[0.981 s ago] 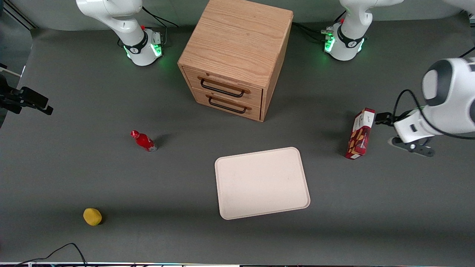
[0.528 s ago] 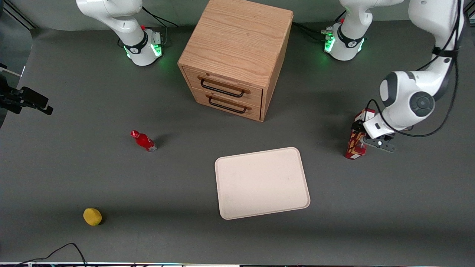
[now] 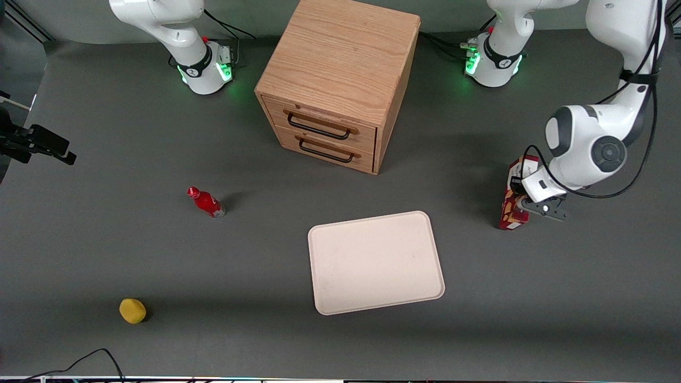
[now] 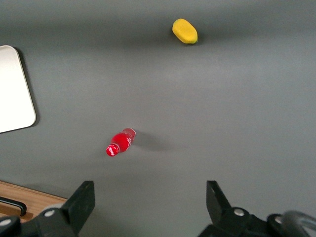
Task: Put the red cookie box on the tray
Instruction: 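Close the left gripper on the box top and lift it, then carry the box to the tray and lower it onto the tray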
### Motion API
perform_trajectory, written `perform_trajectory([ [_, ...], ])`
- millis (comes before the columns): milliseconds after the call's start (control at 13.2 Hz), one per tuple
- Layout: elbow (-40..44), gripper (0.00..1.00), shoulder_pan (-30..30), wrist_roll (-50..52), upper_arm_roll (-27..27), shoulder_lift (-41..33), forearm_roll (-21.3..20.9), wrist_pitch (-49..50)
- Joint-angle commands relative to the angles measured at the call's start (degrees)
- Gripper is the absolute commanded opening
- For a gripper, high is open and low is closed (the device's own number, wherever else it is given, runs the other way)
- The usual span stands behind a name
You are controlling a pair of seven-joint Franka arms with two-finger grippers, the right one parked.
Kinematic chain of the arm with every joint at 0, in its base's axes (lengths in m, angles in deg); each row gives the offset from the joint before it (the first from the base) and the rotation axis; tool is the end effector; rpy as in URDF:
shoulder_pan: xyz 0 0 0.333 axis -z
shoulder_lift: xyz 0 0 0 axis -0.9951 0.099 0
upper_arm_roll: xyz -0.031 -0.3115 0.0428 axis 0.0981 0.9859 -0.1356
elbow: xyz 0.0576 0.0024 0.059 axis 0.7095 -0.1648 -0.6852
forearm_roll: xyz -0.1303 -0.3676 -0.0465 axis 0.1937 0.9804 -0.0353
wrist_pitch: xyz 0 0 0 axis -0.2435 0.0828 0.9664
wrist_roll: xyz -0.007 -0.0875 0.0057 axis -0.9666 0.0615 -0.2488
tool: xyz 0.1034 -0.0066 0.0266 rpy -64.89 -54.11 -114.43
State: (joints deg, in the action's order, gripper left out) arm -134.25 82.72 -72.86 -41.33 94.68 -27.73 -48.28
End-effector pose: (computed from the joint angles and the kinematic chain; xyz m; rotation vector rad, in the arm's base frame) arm 0.5376 -0.0095 0.2721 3.0186 -0.4715 -0.1761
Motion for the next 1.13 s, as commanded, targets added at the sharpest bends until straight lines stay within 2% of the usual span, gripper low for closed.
perform_trajectory([
  [0, 14.3, 0.00, 0.5, 5.4, -0.1, -1.6, 1.2, 18.7],
  [151, 26.6, 0.00, 0.6, 13.7, 2.2, -0.4, 1.3, 30.3],
  [226, 30.6, 0.00, 0.7, 19.8, 4.5, -0.1, 1.3, 32.6],
  [377, 36.1, 0.00, 0.7, 33.9, 10.9, 2.3, 1.1, 32.6],
  [528, 40.4, 0.00, 0.8, 46.5, 18.5, 8.6, -0.5, 29.0],
  [755, 41.2, 0.00, 1.9, 59.6, 25.1, 19.2, -12.1, 14.7],
  [906, 41.0, 0.00, 2.6, 62.0, 25.3, 25.9, -18.2, 7.9],
  [1057, 38.7, 0.00, 2.9, 64.3, 25.3, 29.1, -22.6, 1.0],
])
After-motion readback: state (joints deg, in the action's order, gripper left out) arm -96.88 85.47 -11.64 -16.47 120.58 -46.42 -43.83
